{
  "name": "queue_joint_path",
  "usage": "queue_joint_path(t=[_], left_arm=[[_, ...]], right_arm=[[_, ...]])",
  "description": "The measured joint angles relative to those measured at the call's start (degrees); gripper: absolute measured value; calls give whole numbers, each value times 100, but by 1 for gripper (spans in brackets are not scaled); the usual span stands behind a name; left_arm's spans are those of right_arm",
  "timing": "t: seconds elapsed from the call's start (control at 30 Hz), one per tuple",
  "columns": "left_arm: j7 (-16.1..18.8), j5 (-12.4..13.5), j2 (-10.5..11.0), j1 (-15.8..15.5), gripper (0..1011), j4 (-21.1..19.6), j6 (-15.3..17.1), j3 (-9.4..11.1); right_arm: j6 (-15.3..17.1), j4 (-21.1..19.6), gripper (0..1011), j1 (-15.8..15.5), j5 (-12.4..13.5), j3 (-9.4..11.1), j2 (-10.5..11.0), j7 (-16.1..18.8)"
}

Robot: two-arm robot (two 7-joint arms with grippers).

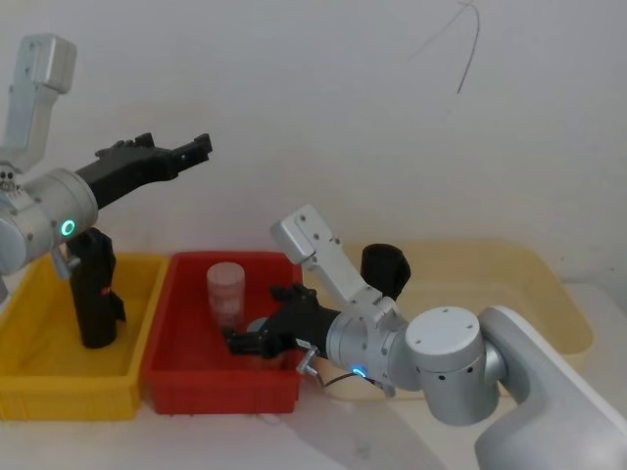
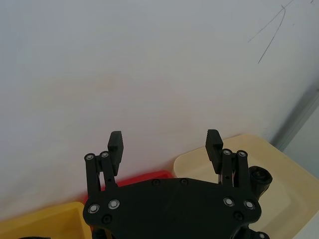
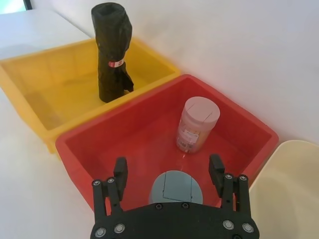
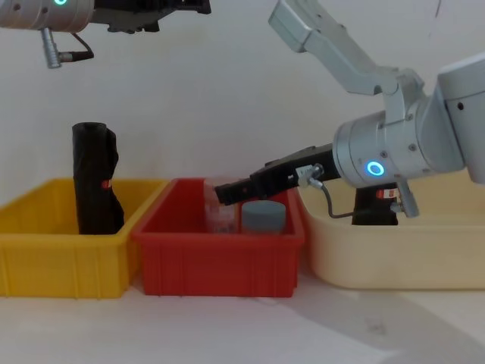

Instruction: Pick up the garbage bag with the one hand and transfer it to the other hand.

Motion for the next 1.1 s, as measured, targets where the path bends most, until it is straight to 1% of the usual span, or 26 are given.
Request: queue_joint_path(t=[0.33,0.7,1.1], left_arm=[[0,0,0,0,1001,0,0,0],[0,0,0,0,1001,0,0,0],[0,0,0,0,1001,0,0,0]], right_arm=[[-3,240,1000,130,-14,-17,-65,55],[12,708,1000,327,-48,-16,-199,56],[47,998,1000,432,-137,-19,-212,80]])
